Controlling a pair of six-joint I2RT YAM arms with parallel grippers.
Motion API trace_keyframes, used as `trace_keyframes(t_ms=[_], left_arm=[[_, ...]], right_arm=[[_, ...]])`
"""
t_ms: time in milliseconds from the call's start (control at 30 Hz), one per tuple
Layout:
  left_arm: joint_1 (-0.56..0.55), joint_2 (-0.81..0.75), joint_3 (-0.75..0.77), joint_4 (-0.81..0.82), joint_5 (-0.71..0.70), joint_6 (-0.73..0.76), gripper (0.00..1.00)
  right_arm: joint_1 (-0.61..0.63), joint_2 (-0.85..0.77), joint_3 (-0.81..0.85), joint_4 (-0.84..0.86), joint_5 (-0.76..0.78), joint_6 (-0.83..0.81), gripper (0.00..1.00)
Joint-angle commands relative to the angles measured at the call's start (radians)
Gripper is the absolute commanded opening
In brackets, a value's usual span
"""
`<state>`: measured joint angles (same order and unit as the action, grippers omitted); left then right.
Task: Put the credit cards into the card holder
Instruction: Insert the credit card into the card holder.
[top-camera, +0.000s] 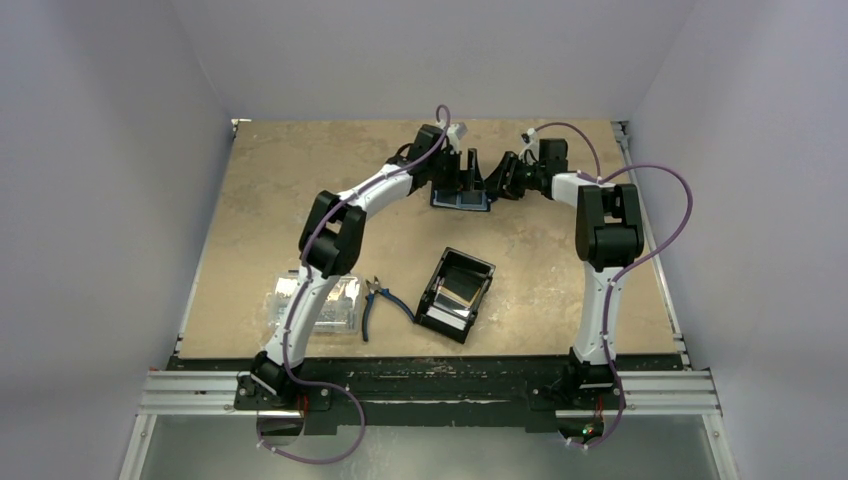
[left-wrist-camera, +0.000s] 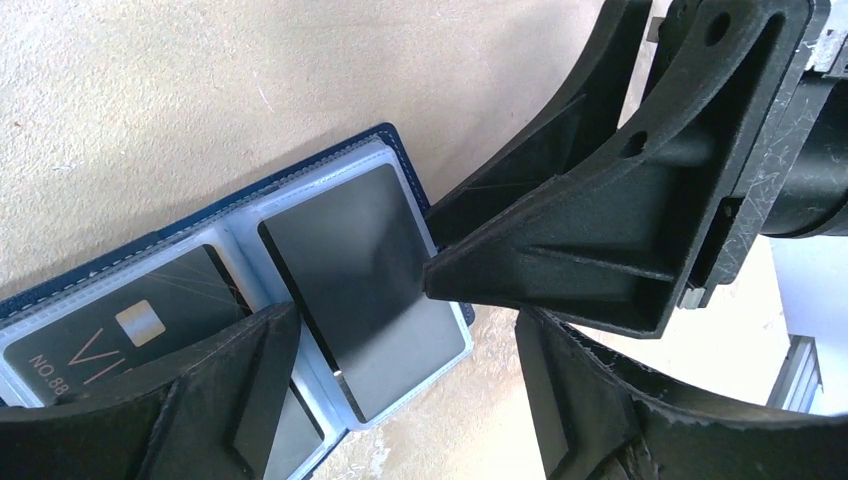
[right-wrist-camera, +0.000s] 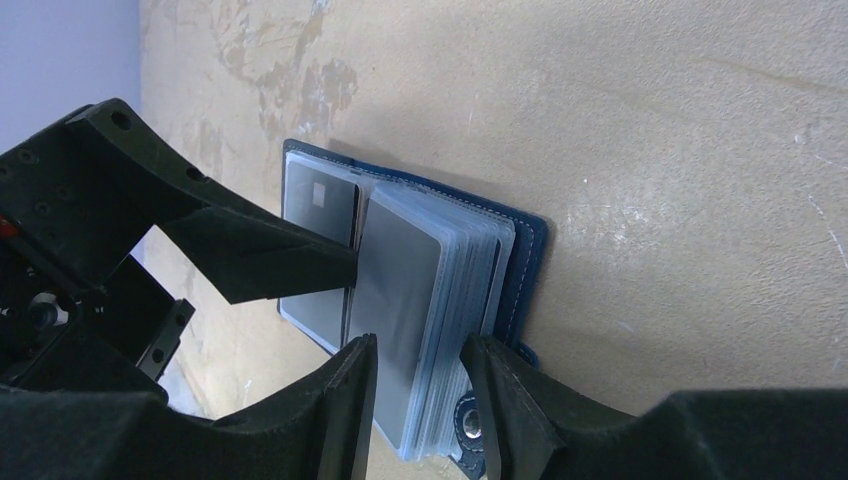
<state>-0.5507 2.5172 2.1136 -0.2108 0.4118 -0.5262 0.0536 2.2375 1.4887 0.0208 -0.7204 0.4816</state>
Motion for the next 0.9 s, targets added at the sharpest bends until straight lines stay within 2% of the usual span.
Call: trace_keyframes(t_ms=[0, 167, 300, 400, 600, 733, 867], left_arm=[[-0.024, -0.045, 0.053, -0.01, 0.034, 0.056, 0.85], [-0.007, -0.119, 0.003, -0.073, -0.064, 0.07, 0.86], [0.029, -0.175, -0.089, -0.027, -0.03, -0.018, 0.79], [0.045, -0.19, -0.15, 0.061, 0.035, -0.084, 0.64], [0.048, -0.131, -0.164, 0.136, 0.093, -0.162, 0.37], [0.053, -0.101, -0.15, 0.12, 0.062, -0.152, 0.27], [0.059, -0.077, -0.144, 0.118, 0.062, -0.145, 0.21]], right_arm=[[0.018, 0.016, -0.001, -0.083, 0.038, -0.031, 0.48], [0.018, -0.001, -0.015, -0.071, 0.042, -0.02, 0.49], [0.016, -0.029, -0.036, -0.038, 0.032, 0.005, 0.51], [0.011, -0.054, -0.052, -0.026, 0.033, 0.022, 0.52], [-0.004, -0.105, -0.076, 0.001, 0.041, 0.038, 0.49], [-0.004, -0.117, -0.081, 0.013, 0.028, 0.038, 0.47], [-0.004, -0.117, -0.081, 0.022, 0.01, 0.039, 0.46]])
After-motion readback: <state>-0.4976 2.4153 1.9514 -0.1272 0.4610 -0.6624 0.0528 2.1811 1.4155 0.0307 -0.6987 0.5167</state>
